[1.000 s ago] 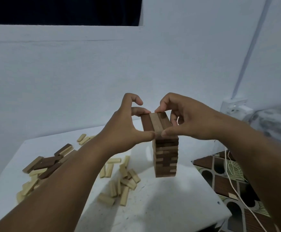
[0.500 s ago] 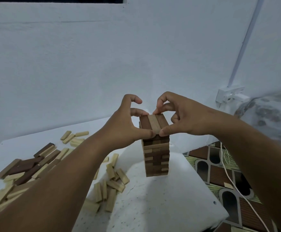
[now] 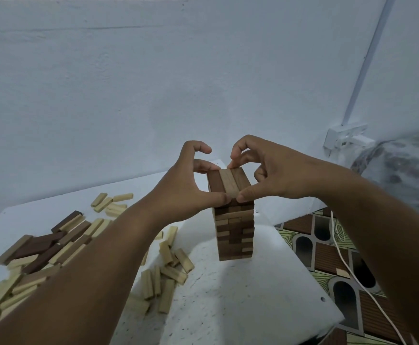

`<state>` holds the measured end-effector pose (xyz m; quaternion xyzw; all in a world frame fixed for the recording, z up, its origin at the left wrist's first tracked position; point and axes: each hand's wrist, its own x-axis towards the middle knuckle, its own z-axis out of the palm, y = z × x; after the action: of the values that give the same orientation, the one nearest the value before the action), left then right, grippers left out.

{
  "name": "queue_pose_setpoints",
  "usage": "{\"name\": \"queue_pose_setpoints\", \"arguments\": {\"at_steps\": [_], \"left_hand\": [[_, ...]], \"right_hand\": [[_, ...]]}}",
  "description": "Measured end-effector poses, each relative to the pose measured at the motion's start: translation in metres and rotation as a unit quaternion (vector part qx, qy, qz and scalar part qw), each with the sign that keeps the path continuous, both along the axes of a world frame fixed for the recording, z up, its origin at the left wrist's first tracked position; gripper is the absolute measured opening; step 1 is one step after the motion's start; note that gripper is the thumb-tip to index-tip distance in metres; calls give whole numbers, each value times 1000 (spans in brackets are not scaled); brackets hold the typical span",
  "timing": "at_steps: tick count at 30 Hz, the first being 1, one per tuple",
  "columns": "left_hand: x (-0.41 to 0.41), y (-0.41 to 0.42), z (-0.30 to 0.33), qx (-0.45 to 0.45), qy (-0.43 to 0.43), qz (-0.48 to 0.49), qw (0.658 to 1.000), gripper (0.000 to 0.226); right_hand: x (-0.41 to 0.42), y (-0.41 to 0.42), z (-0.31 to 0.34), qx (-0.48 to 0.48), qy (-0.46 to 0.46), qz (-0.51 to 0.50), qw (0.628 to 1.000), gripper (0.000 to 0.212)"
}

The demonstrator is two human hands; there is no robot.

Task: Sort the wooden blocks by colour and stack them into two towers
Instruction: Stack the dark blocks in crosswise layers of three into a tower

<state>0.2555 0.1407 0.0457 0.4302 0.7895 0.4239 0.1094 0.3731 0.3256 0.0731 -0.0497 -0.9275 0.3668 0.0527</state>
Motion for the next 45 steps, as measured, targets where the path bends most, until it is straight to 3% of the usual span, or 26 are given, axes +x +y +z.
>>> {"name": "queue_pose_setpoints", "arguments": {"at_steps": [16,23,29,33,38,42,45], "left_hand": [[-5,-20,5,-23,19,-23,999,100],[-7,-94,19,15,62,70,996,59],[-29,-194,11,-11,63,177,982,23],[-57,-255,-2,-36,41,251,966,16],[-95,-300,-25,-58,53,294,953,11],[-127,-311,-51,-105,71,283,951,7],[-149,-308,-71,-159,93,259,948,13]], "right_hand": [[5,-10,15,36,9,-7,999,65],[-5,-91,26,45,168,-29,984,18],[-58,-169,3,-9,192,17,981,10],[-103,-209,-21,-27,166,50,984,9],[-161,-240,-60,16,126,79,989,10],[-208,-251,-98,104,28,118,987,23],[-232,-255,-126,210,-21,175,962,45]]}}
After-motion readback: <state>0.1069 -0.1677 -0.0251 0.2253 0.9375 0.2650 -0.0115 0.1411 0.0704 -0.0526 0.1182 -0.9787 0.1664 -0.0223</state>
